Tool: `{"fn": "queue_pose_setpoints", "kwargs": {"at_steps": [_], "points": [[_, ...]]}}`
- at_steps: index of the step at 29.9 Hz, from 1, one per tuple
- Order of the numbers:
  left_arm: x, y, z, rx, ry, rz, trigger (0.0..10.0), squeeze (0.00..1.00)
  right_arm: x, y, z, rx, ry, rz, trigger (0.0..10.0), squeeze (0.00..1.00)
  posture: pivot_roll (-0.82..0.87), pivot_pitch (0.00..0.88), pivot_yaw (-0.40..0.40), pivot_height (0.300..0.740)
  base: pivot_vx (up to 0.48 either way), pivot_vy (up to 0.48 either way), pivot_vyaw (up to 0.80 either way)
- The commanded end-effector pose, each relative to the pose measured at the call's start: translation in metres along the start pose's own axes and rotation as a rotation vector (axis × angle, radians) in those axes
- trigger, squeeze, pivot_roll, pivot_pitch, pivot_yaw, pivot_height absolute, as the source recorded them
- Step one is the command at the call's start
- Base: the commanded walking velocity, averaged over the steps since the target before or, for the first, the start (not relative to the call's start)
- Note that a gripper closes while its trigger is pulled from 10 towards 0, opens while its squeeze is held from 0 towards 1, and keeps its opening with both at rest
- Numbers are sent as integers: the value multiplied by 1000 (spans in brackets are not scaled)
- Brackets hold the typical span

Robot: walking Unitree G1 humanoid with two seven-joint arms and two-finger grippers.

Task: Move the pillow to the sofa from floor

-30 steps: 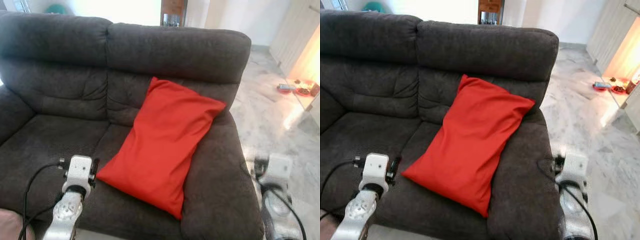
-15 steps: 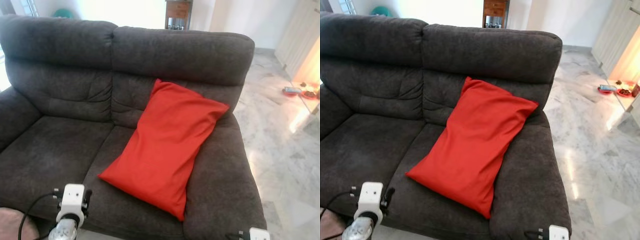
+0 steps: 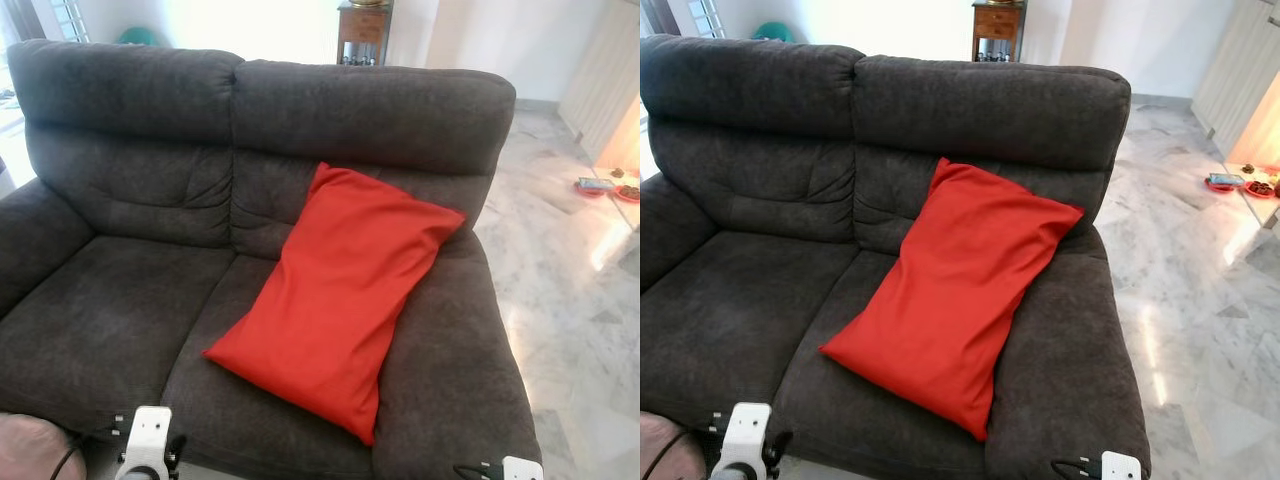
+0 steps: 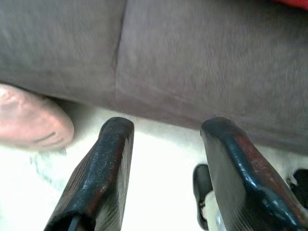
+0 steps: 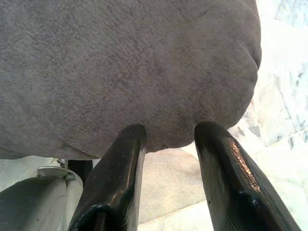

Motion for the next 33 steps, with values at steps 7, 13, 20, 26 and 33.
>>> {"fn": "queue_pose_setpoints", "kwargs": {"at_steps": [7,13,20,26,33], "points": [[1,2,-16,71,15,1,10000,0,12,-2,3,15,3,35,10000,0,111,0,-12,740,0,0,0],[2,3,-21,96,-14,-13,10000,0,19,-1,-1,29,14,59,10000,0,110,0,-16,740,0,0,0],[8,4,-27,126,29,22,10000,0,13,-2,-1,37,24,72,10000,0,102,0,-7,740,-223,0,0],[9,6,-32,150,10,18,10000,0,9,-2,0,37,26,74,10000,0,93,0,-9,740,-274,0,0],[9,9,-41,184,18,26,10000,0,16,-3,2,46,-31,67,10000,0,95,0,-20,740,-287,0,0]]}}
Point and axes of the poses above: a point about 5 cm out from each wrist's last joint towards the gripper, its own y axis pointing back from the gripper into the wrist, its own z axis along the axis of the wrist's last joint, x = y × z, the point moved 6 cm from there along -y, pointing out of the wrist towards the gripper, and after that the axes turned 8 degrees about y, right-handed, at the moved point
